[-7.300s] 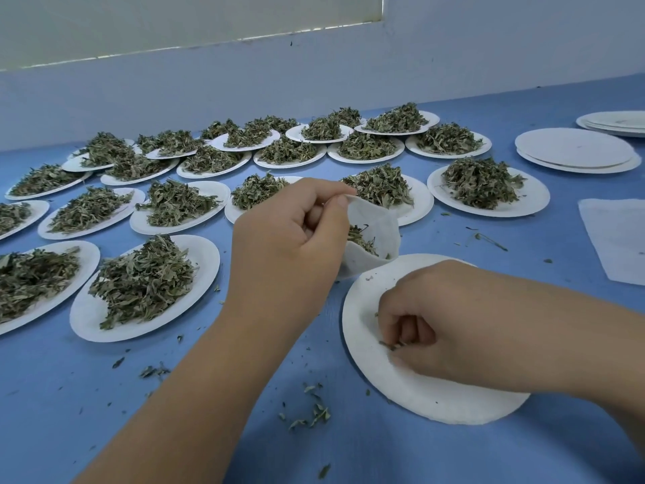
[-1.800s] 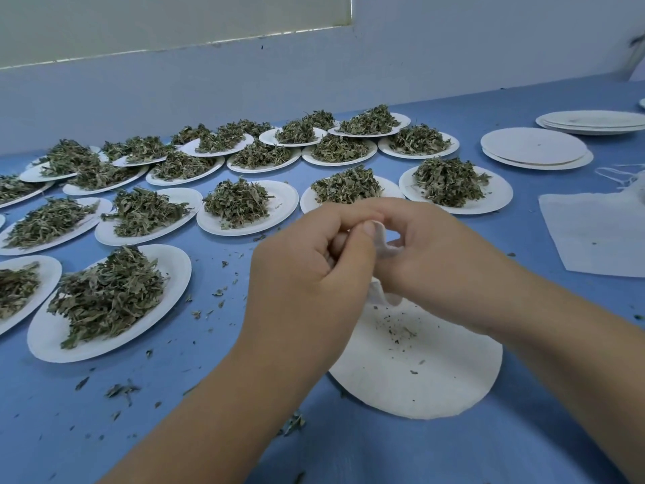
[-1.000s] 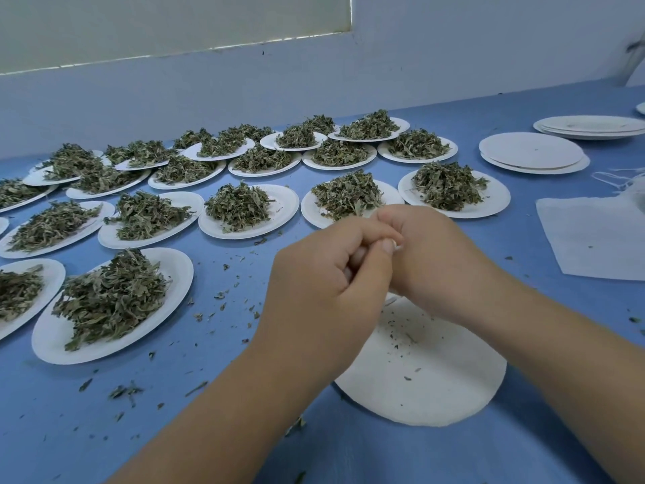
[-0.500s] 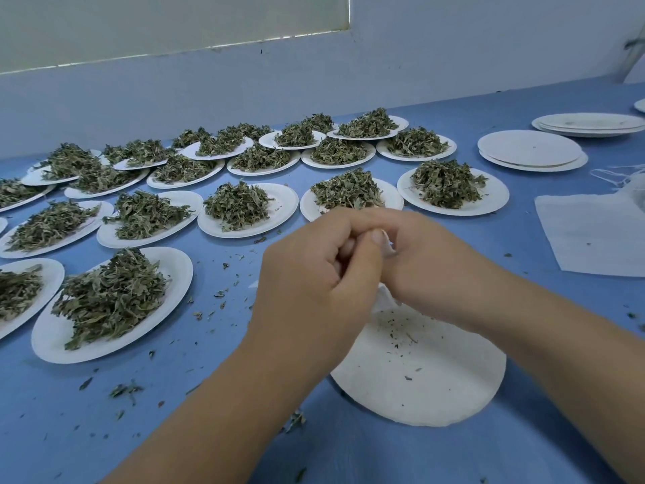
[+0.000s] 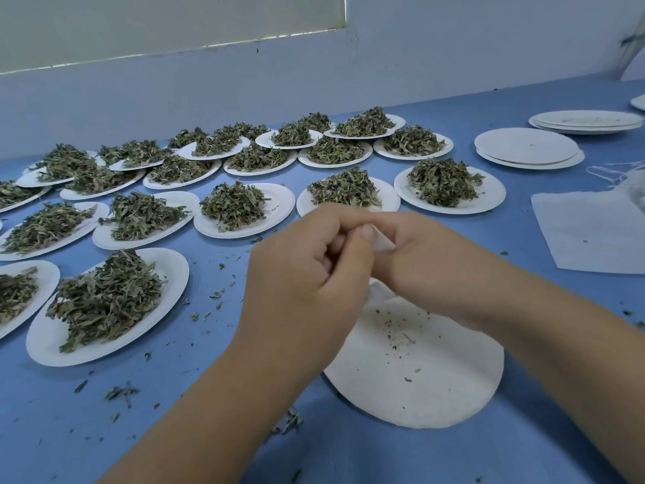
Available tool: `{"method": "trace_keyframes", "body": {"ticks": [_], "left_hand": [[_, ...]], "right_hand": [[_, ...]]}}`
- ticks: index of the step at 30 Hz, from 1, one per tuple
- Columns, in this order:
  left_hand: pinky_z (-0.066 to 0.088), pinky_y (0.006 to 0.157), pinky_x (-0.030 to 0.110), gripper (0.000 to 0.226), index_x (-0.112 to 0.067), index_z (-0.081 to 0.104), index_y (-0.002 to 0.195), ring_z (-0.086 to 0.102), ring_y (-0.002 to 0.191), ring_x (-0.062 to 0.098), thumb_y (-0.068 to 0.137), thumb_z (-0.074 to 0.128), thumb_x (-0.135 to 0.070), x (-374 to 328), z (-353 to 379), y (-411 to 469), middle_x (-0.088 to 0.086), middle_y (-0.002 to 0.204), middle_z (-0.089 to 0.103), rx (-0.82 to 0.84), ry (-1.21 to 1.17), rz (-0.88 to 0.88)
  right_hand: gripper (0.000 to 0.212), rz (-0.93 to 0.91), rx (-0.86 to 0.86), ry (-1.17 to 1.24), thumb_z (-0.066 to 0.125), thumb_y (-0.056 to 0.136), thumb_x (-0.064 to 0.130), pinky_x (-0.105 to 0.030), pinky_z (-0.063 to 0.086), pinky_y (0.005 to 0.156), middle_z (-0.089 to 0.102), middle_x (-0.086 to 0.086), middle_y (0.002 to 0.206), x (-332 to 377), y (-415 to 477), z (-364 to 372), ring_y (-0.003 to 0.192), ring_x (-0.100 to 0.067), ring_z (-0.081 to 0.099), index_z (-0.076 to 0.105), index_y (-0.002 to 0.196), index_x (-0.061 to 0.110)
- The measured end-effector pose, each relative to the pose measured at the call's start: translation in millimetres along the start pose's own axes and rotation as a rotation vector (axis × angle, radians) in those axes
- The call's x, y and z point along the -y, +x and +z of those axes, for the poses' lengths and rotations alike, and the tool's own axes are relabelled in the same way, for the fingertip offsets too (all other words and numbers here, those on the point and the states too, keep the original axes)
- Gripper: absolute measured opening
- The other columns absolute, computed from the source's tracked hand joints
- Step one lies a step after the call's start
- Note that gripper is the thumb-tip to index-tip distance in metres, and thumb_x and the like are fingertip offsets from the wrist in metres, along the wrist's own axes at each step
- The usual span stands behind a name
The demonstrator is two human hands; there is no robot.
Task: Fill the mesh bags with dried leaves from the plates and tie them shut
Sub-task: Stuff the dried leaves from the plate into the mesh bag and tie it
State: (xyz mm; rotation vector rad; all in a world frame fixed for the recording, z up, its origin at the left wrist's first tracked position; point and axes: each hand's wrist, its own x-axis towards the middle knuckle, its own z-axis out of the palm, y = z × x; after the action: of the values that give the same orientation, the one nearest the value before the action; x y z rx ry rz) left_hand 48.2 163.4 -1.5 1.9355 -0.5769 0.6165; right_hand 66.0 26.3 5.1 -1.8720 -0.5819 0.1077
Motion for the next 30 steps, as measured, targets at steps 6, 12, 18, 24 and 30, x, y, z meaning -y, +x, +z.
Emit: {"method": "trace_keyframes", "body": {"ticks": [6, 12, 18, 24, 30], "left_hand": [[0.037, 0.053, 0.01, 0.018, -0.026, 0.071, 0.087, 0.051, 0.061, 0.008, 0.086, 0.058, -0.014, -1.7, 4.2, -2.4, -0.001, 0.069, 0.056, 0.027, 0.054, 0.065], [0.036, 0.054, 0.007, 0.016, -0.03, 0.069, 0.09, 0.054, 0.059, 0.004, 0.088, 0.056, -0.022, 0.2, 0.6, -0.6, -0.002, 0.069, 0.061, 0.022, 0.006, 0.094], [0.03, 0.052, 0.012, 0.017, -0.031, 0.065, 0.097, 0.045, 0.053, 0.004, 0.093, 0.052, -0.02, 12.5, -12.8, 6.1, -0.008, 0.059, 0.052, 0.017, 0.158, 0.125], [0.037, 0.067, 0.02, 0.032, -0.035, 0.061, 0.107, 0.052, 0.072, 0.0, 0.092, 0.033, -0.043, 27.5, -22.9, 12.7, -0.022, 0.08, 0.056, 0.04, 0.066, -0.018], [0.038, 0.063, 0.008, 0.039, -0.039, 0.052, 0.117, 0.05, 0.074, 0.007, 0.082, 0.049, -0.023, 44.1, -18.7, 14.3, -0.016, 0.1, 0.046, 0.113, 0.22, -0.057]], "right_hand": [[0.024, 0.06, -0.154, -0.27, 0.049, 0.078, 0.019, -0.031, 0.041, 0.06, 0.063, -0.021, 0.089, 2.0, 6.8, 6.3, 0.071, -0.014, 0.048, 0.061, 0.084, 0.0], [0.012, 0.103, -0.236, -0.142, 0.054, 0.076, 0.024, -0.013, 0.041, 0.046, 0.062, -0.002, 0.078, -2.2, 7.0, 4.5, 0.061, -0.006, 0.055, 0.06, 0.08, 0.015], [0.008, 0.184, -0.199, 0.087, 0.063, 0.09, 0.028, -0.025, 0.057, 0.058, 0.068, 0.001, 0.095, -5.5, 7.6, -3.4, 0.08, -0.012, 0.069, 0.069, 0.094, 0.024], [0.02, 0.16, -0.228, 0.149, 0.055, 0.094, 0.017, -0.032, 0.06, 0.06, 0.072, 0.0, 0.085, -2.9, 8.1, -8.4, 0.067, -0.011, 0.069, 0.075, 0.096, 0.021], [0.023, 0.113, -0.239, 0.405, 0.053, 0.097, 0.026, -0.035, 0.059, 0.06, 0.074, -0.012, 0.088, -4.4, 11.6, -12.1, 0.073, -0.028, 0.072, 0.074, 0.094, 0.018]]}}
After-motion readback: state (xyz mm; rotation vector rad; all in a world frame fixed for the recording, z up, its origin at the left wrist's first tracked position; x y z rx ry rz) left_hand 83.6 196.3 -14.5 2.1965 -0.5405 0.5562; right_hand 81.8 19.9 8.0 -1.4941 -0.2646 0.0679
